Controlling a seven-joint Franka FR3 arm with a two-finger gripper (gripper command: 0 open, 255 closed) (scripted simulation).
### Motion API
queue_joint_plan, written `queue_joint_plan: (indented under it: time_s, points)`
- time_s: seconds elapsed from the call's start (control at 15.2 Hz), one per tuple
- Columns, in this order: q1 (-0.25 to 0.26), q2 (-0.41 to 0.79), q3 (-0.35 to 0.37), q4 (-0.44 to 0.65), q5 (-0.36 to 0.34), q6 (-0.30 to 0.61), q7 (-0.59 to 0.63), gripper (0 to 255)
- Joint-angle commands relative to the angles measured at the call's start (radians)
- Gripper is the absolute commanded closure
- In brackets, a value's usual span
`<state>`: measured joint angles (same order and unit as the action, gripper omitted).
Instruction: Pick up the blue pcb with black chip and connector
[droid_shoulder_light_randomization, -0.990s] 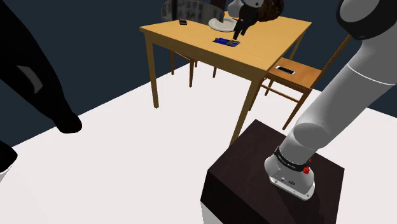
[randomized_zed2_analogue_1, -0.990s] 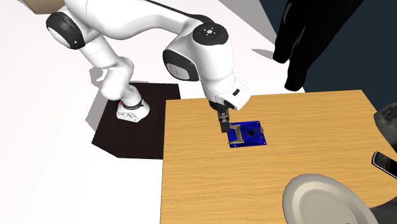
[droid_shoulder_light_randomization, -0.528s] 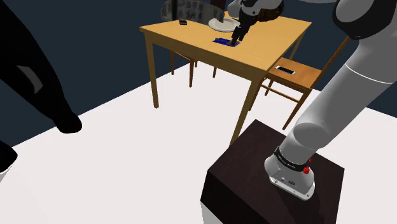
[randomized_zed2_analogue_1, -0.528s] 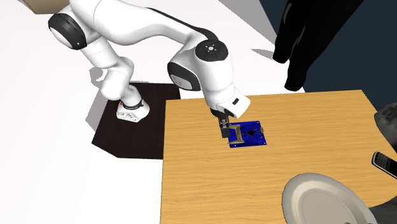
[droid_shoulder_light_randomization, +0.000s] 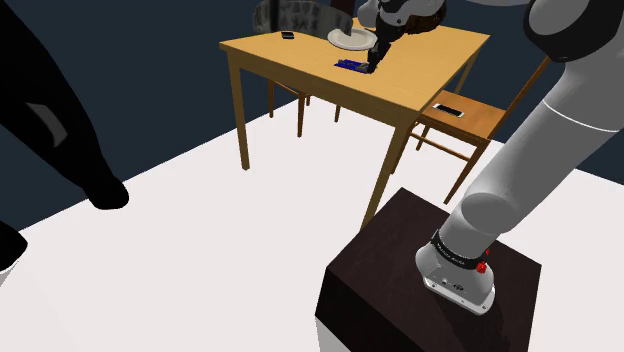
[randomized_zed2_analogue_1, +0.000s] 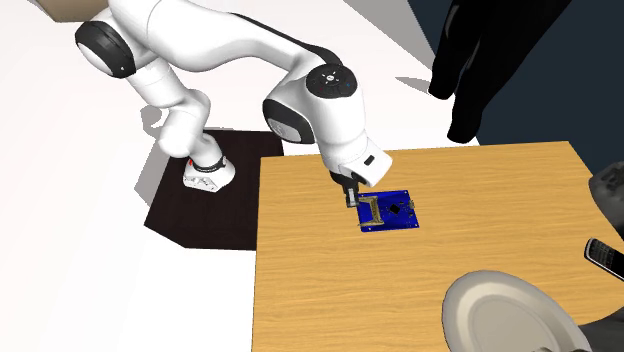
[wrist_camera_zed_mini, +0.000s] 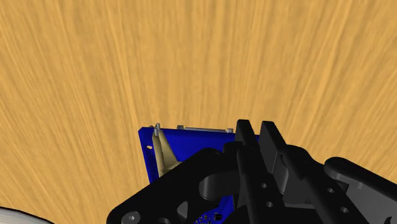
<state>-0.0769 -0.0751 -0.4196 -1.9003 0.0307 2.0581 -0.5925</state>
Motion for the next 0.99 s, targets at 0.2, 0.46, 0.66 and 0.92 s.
queue_joint_plan:
  time_s: [0.2, 0.46, 0.66, 0.92]
  points:
    - [0.0, 0.0, 0.0, 0.014, 0.0, -0.014, 0.001, 255]
    - [0.001, 0.0, 0.001, 0.068, -0.001, -0.068, 0.004, 255]
    - [0.001, 0.002, 0.001, 0.11, -0.001, -0.109, 0.005, 255]
    - [0.001, 0.008, 0.0, 0.171, 0.001, -0.163, 0.006, 255]
